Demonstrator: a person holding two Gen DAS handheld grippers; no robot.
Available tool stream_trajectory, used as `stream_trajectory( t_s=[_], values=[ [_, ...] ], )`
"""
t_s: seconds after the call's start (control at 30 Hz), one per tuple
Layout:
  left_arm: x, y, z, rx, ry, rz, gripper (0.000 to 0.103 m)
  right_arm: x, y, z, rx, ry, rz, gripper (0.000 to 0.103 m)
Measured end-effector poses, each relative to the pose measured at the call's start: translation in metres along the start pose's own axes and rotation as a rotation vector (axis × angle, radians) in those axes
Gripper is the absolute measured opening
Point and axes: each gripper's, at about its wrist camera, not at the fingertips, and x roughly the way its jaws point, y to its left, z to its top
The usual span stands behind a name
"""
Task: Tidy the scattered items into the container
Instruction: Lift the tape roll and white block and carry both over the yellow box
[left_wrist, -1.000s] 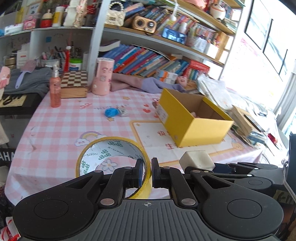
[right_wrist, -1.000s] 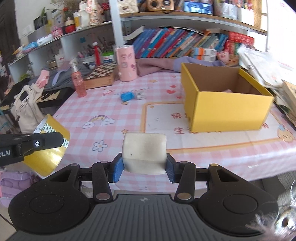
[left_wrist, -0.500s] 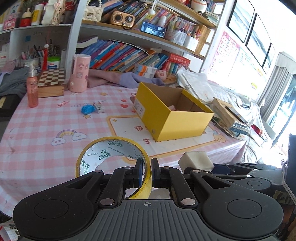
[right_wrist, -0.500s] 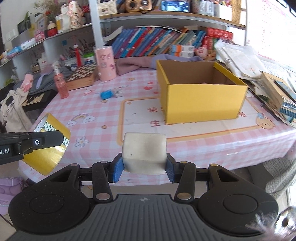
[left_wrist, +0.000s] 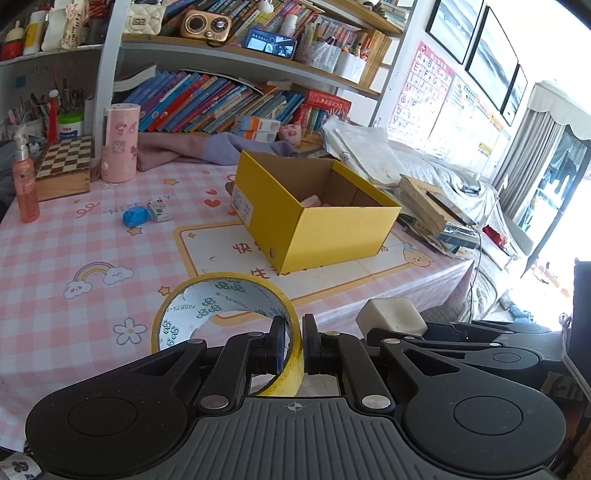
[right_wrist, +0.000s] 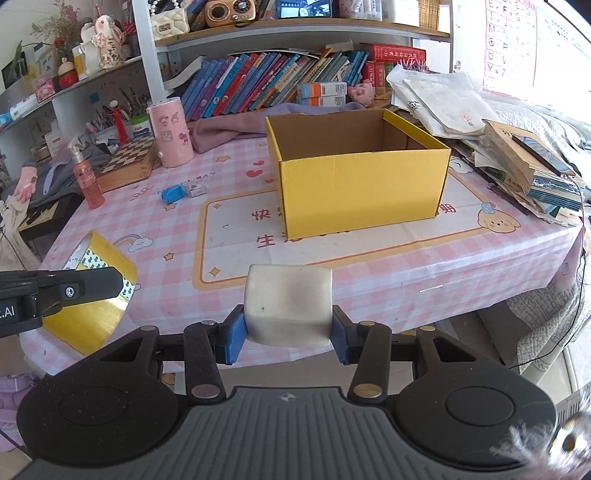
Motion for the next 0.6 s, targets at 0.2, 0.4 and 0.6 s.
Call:
stream_trajectory(
  t_s=[0.2, 0.4, 0.6],
  values=[
    [0.007, -0.007, 0.003, 0.014, 0.008, -0.013, 0.008, 0.002, -0.008, 0.003, 0.010, -0.001, -0.008, 0.044],
    [0.015, -0.010, 0.005, 0.017, 0.020, -0.010, 0.008, 0.007, -0.014, 0.003, 0.019, 0.011, -0.001, 0.044],
    [0.026, -0.017, 0.011, 0.025, 0.021, -0.006, 0.008, 0.012, -0.025, 0.008, 0.025, 0.010, 0.003, 0.044]
  ],
)
